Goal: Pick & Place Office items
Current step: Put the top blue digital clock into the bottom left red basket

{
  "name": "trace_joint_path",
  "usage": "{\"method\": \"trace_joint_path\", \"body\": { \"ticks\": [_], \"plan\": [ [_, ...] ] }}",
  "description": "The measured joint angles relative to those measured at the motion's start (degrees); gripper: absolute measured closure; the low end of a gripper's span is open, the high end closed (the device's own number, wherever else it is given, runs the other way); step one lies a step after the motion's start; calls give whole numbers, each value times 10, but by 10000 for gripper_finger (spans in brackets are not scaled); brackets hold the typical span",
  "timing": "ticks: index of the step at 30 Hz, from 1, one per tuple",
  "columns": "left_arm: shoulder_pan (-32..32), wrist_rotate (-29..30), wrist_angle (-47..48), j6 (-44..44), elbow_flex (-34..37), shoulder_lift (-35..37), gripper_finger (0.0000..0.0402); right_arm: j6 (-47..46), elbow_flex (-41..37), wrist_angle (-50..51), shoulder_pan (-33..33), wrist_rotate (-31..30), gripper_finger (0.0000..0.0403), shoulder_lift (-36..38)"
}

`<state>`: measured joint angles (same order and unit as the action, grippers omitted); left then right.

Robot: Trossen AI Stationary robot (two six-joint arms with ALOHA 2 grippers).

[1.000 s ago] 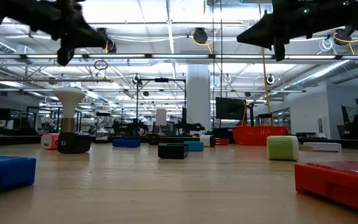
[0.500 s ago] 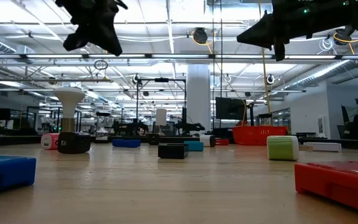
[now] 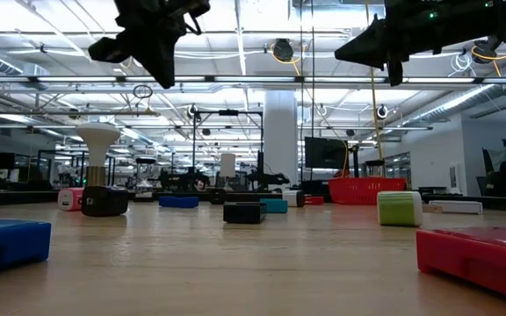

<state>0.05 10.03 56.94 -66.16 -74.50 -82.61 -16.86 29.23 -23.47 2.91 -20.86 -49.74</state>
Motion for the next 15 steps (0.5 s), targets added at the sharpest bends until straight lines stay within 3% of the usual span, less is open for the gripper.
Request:
{"method": "trace_joint_path", "body": {
  "ticks": [15],
  "plan": [
    [-47,-27,36,-16,-4,-3,369,0,0,0,0,0,399,0]
  ]
}}
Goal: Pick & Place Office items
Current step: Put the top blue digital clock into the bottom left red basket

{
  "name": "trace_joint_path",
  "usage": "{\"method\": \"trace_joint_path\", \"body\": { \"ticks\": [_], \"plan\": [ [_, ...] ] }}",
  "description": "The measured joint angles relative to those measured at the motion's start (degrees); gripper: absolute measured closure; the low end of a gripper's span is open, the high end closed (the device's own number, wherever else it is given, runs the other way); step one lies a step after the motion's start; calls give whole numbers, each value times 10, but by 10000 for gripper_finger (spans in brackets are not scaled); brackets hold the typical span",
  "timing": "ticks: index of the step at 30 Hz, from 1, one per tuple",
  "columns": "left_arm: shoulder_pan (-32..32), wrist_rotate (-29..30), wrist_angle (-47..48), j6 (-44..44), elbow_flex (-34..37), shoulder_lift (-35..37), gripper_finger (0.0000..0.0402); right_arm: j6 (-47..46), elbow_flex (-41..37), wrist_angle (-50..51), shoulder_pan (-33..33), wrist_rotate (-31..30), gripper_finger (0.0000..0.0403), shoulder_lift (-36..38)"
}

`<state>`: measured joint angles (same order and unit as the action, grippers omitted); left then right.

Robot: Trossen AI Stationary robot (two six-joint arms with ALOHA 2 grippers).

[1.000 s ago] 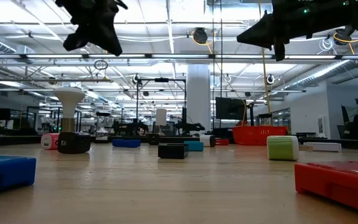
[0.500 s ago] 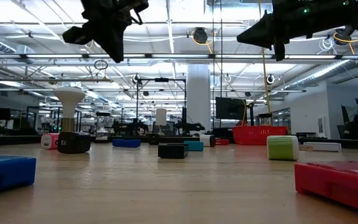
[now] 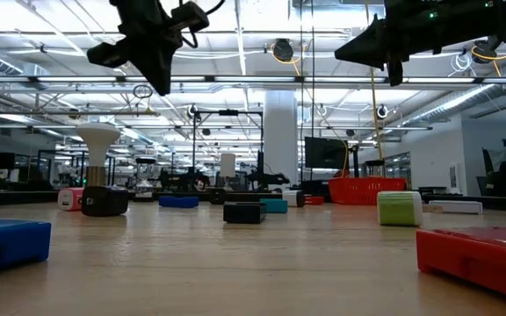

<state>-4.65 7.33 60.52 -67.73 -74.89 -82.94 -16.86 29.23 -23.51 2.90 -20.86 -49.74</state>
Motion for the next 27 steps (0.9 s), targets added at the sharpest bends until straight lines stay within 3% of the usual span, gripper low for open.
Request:
{"method": "trace_joint_path", "body": {
  "ticks": [5,19,23,27],
  "plan": [
    [-15,-30,11,44,0,0,331,0,0,0,0,0,401,0],
    [-3,-78,40,55,23,-1,130,0,0,0,0,0,399,0],
    [6,-69,25,82,57,-1,110,0,0,0,0,0,400,0],
    [-2,-56,-25,182,96,-1,112,0,0,0,0,0,402,0]
  ]
}}
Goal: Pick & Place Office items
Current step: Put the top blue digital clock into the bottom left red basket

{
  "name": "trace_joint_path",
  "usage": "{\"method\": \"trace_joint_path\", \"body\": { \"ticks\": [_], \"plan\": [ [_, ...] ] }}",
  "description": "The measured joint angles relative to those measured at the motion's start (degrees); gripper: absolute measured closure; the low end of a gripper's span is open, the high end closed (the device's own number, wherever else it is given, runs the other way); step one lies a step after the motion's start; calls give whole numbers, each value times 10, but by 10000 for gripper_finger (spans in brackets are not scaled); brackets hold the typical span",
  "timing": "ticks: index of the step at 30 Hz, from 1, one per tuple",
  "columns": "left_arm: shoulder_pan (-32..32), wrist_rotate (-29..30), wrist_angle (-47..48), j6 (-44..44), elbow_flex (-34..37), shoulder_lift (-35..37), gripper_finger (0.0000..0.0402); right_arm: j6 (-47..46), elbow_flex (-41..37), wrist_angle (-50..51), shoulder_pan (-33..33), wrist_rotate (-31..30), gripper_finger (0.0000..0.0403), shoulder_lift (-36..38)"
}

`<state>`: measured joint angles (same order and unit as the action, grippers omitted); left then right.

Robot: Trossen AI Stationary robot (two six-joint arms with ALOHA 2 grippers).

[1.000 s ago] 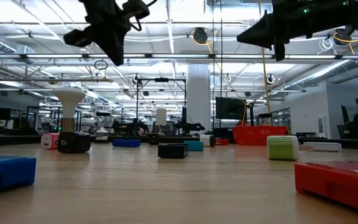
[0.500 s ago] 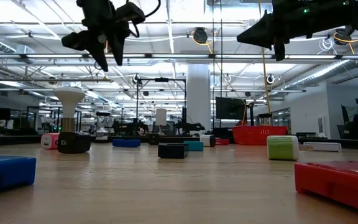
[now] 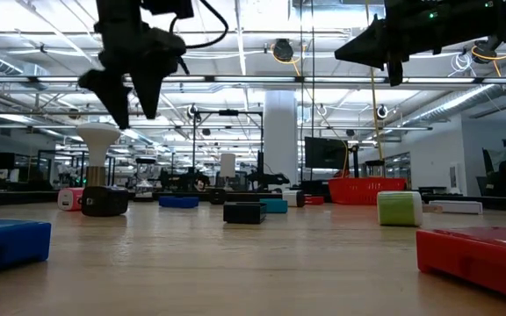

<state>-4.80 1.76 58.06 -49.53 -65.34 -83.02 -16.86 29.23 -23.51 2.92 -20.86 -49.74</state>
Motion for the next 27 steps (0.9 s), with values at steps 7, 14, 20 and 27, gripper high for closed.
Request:
{"method": "trace_joint_path", "body": {
  "ticks": [7,14,20,27],
  "plan": [
    [-28,-13,-57,250,32,0,141,0,0,0,0,0,399,0],
    [-69,-23,-111,420,32,0,162,0,0,0,0,0,401,0],
    [-104,-33,-142,479,32,-32,162,0,0,-1,0,0,399,0],
    [-113,-25,-204,645,32,-97,162,-22,0,-17,0,2,400,0]
  ]
}}
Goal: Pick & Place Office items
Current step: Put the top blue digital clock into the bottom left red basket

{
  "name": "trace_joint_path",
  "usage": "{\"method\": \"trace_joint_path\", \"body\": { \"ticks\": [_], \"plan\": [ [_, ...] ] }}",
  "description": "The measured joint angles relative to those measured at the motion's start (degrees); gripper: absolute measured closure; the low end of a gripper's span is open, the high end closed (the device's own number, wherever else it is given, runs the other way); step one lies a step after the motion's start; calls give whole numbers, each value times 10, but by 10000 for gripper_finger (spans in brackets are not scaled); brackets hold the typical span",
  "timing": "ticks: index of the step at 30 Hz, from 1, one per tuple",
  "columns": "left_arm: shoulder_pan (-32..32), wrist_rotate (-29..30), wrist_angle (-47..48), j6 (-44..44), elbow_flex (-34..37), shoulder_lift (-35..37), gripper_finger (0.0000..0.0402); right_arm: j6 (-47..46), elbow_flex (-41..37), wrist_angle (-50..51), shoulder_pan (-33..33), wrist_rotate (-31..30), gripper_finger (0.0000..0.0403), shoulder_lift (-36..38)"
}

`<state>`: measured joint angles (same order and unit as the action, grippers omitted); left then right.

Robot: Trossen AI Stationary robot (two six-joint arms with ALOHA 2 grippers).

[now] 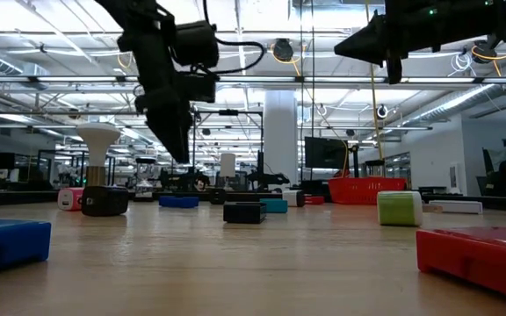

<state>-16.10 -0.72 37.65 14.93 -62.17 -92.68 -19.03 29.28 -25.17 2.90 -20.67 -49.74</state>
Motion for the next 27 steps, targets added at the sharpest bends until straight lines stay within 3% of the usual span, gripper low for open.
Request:
{"method": "trace_joint_path", "body": {
  "ticks": [7,13,16,22,27],
  "plan": [
    [-37,-13,-25,114,0,-48,162,-112,0,-3,0,-1,399,0],
    [-68,-28,-35,191,0,-75,162,-68,0,-4,0,85,400,0],
    [-72,-38,-32,219,0,-93,162,-79,0,-3,0,88,402,0],
    [-59,-26,-33,235,-2,-126,163,-75,0,-13,1,88,402,0],
    [-57,-22,-38,190,-2,-128,164,-73,0,-19,1,88,402,0]
  ]
}}
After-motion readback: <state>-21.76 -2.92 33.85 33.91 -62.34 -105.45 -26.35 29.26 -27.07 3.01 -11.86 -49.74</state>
